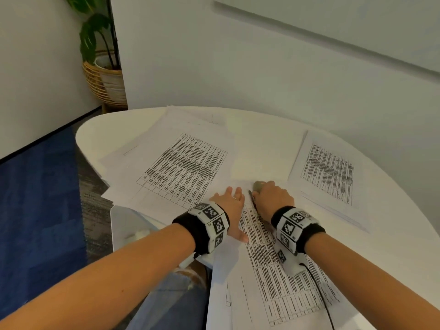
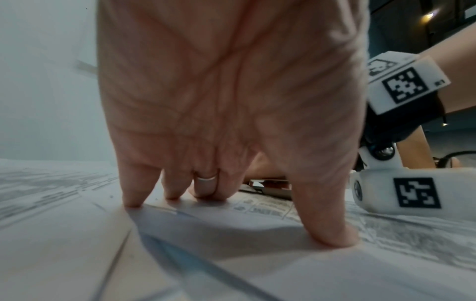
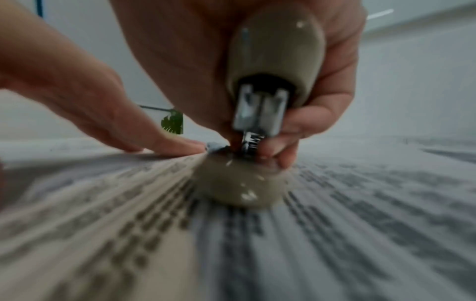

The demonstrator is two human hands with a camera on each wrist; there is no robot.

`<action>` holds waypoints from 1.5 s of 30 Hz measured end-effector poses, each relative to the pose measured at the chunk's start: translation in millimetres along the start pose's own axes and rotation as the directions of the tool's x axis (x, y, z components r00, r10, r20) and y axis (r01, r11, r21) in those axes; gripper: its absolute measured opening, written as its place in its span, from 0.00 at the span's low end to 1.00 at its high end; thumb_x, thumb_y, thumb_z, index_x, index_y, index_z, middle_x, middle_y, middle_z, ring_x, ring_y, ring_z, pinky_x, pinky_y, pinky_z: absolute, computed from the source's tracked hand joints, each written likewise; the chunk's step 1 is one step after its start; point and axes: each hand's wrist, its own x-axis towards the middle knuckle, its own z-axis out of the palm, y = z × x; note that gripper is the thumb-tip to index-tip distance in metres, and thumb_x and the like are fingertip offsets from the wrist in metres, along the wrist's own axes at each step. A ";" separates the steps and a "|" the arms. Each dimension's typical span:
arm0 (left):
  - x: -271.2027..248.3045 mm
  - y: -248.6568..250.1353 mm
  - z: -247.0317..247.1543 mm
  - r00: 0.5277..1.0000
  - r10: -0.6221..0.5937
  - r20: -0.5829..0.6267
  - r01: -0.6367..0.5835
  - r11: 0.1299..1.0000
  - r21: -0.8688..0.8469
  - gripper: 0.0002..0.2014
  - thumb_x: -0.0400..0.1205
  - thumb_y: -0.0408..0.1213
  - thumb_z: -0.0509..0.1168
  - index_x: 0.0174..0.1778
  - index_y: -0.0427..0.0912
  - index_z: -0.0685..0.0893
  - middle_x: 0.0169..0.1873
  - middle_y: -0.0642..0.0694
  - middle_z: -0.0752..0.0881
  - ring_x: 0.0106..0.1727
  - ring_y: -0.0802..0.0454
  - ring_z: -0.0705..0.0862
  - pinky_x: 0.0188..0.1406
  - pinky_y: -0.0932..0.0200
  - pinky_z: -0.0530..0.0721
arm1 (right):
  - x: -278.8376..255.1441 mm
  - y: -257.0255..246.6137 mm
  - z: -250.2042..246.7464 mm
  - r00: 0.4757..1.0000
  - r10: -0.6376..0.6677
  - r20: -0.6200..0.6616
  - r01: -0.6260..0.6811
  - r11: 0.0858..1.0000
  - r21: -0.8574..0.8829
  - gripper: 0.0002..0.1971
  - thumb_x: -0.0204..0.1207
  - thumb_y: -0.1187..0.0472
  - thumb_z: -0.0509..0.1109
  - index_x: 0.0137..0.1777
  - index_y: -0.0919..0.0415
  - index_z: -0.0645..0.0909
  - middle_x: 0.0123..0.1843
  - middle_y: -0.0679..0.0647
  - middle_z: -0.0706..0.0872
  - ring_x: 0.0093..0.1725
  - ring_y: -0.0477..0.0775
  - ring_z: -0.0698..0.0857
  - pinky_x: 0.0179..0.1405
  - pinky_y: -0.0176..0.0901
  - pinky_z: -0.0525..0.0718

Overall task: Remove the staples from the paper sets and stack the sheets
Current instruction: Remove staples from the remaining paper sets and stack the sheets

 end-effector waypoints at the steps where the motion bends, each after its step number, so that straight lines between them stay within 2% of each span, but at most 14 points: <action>1: 0.5 -0.2 -0.1 1.000 0.002 -0.002 -0.002 1.000 0.004 0.59 0.73 0.65 0.67 0.83 0.37 0.38 0.83 0.40 0.36 0.84 0.40 0.40 0.80 0.38 0.53 | 2.1 -2.2 -1.5 0.999 0.035 0.014 -0.036 0.999 0.027 0.19 0.83 0.47 0.57 0.60 0.64 0.73 0.57 0.59 0.83 0.55 0.60 0.83 0.45 0.45 0.74; 4: 1.1 -0.1 1.1 1.000 -0.001 -0.006 0.001 1.000 0.008 0.59 0.73 0.66 0.67 0.83 0.37 0.38 0.83 0.41 0.36 0.84 0.40 0.40 0.80 0.38 0.53 | 6.9 -5.4 -1.4 0.997 0.069 0.026 -0.070 0.996 0.050 0.19 0.83 0.47 0.56 0.62 0.63 0.73 0.59 0.59 0.83 0.57 0.61 0.82 0.49 0.47 0.76; 7: 0.4 -0.9 1.8 1.000 -0.002 -0.012 0.002 1.000 0.007 0.59 0.72 0.67 0.67 0.83 0.38 0.38 0.83 0.42 0.36 0.84 0.41 0.40 0.80 0.38 0.53 | 8.1 -4.2 1.4 0.996 0.081 0.034 -0.082 0.996 0.033 0.21 0.83 0.45 0.55 0.64 0.63 0.69 0.59 0.60 0.83 0.57 0.61 0.82 0.47 0.47 0.74; 12: -0.2 -0.3 1.7 1.000 -0.006 -0.004 0.006 1.000 -0.003 0.58 0.73 0.66 0.67 0.84 0.38 0.38 0.83 0.43 0.37 0.84 0.41 0.41 0.80 0.38 0.54 | 11.2 -1.7 2.6 0.995 0.092 0.041 -0.095 0.994 0.059 0.22 0.83 0.44 0.55 0.64 0.63 0.69 0.59 0.60 0.83 0.57 0.61 0.83 0.45 0.47 0.74; 19: -2.6 -1.2 -2.1 1.000 -0.001 -0.017 0.000 1.000 -0.019 0.57 0.73 0.64 0.68 0.84 0.39 0.39 0.83 0.43 0.38 0.84 0.41 0.42 0.80 0.39 0.54 | 15.0 0.0 0.4 0.994 0.090 0.061 -0.095 0.992 0.080 0.23 0.83 0.43 0.54 0.65 0.63 0.69 0.61 0.60 0.83 0.58 0.61 0.83 0.51 0.48 0.78; 21: -4.8 -0.5 -2.9 1.000 -0.002 -0.020 0.001 1.000 -0.016 0.57 0.73 0.64 0.68 0.84 0.39 0.39 0.83 0.43 0.38 0.84 0.42 0.42 0.80 0.39 0.55 | 10.8 -0.2 0.5 0.999 0.043 0.020 -0.043 0.999 0.014 0.22 0.83 0.43 0.54 0.64 0.61 0.69 0.59 0.58 0.84 0.56 0.60 0.84 0.49 0.47 0.78; 25: -7.5 0.6 -3.2 1.000 -0.009 -0.023 0.009 1.000 -0.005 0.57 0.74 0.64 0.68 0.83 0.38 0.38 0.83 0.43 0.37 0.84 0.42 0.41 0.79 0.38 0.56 | 7.0 -2.9 2.5 0.982 -0.165 -0.092 0.146 0.971 -0.188 0.23 0.83 0.43 0.53 0.68 0.60 0.67 0.61 0.55 0.80 0.55 0.58 0.82 0.47 0.47 0.78; 27: -7.2 0.4 -2.2 1.000 -0.013 -0.024 0.013 1.000 -0.012 0.57 0.74 0.63 0.68 0.83 0.38 0.38 0.83 0.43 0.37 0.84 0.42 0.41 0.79 0.37 0.56 | 9.8 -4.8 4.4 0.982 -0.167 -0.090 0.151 0.974 -0.167 0.23 0.83 0.44 0.53 0.68 0.60 0.67 0.62 0.56 0.79 0.57 0.59 0.81 0.49 0.48 0.78; 31: -6.1 1.4 1.0 1.000 -0.012 -0.028 0.012 1.000 -0.005 0.58 0.73 0.64 0.68 0.83 0.38 0.38 0.83 0.43 0.37 0.84 0.41 0.41 0.79 0.37 0.55 | 19.8 -13.5 4.6 0.997 -0.057 -0.059 0.056 0.998 -0.028 0.22 0.83 0.46 0.55 0.67 0.63 0.67 0.63 0.59 0.79 0.60 0.62 0.81 0.52 0.49 0.77; 33: -5.7 -0.6 0.8 0.999 -0.001 -0.037 0.001 1.000 -0.017 0.58 0.73 0.64 0.68 0.83 0.38 0.38 0.83 0.42 0.38 0.84 0.40 0.41 0.80 0.37 0.53 | 25.4 -16.1 2.9 0.998 -0.043 -0.042 0.044 0.999 0.010 0.22 0.83 0.46 0.56 0.66 0.63 0.67 0.63 0.60 0.79 0.60 0.62 0.82 0.53 0.49 0.78; 37: -7.0 -3.8 2.2 0.996 0.019 -0.093 -0.026 0.997 -0.075 0.56 0.72 0.63 0.69 0.84 0.36 0.45 0.84 0.40 0.40 0.84 0.39 0.43 0.81 0.37 0.53 | 28.9 -2.2 -0.3 0.996 -0.091 0.020 0.089 0.994 0.069 0.22 0.82 0.45 0.57 0.66 0.62 0.67 0.64 0.59 0.78 0.59 0.62 0.81 0.54 0.50 0.78; 40: -11.8 -1.4 8.0 0.987 -0.017 -0.159 -0.001 0.994 -0.113 0.51 0.74 0.63 0.68 0.82 0.34 0.55 0.84 0.41 0.45 0.84 0.42 0.50 0.78 0.41 0.63 | 18.8 6.0 0.4 0.974 -0.224 0.016 0.225 0.973 -0.060 0.23 0.82 0.45 0.58 0.67 0.63 0.68 0.63 0.59 0.77 0.58 0.60 0.81 0.55 0.50 0.80; 42: -16.0 -1.1 10.9 0.982 -0.037 -0.183 0.016 0.993 -0.115 0.48 0.75 0.62 0.67 0.82 0.34 0.58 0.84 0.44 0.47 0.84 0.44 0.52 0.75 0.43 0.69 | 13.3 7.8 1.4 0.962 -0.274 0.003 0.273 0.956 -0.109 0.23 0.81 0.47 0.58 0.68 0.62 0.67 0.64 0.59 0.76 0.59 0.59 0.80 0.56 0.50 0.81; 45: -14.2 -4.7 13.1 0.982 -0.036 -0.186 0.014 0.993 -0.121 0.48 0.74 0.63 0.68 0.81 0.36 0.60 0.84 0.45 0.47 0.84 0.47 0.52 0.75 0.44 0.71 | 10.8 7.8 -2.9 0.952 -0.304 0.030 0.305 0.944 -0.123 0.21 0.82 0.50 0.59 0.69 0.60 0.66 0.64 0.58 0.76 0.59 0.59 0.80 0.54 0.50 0.80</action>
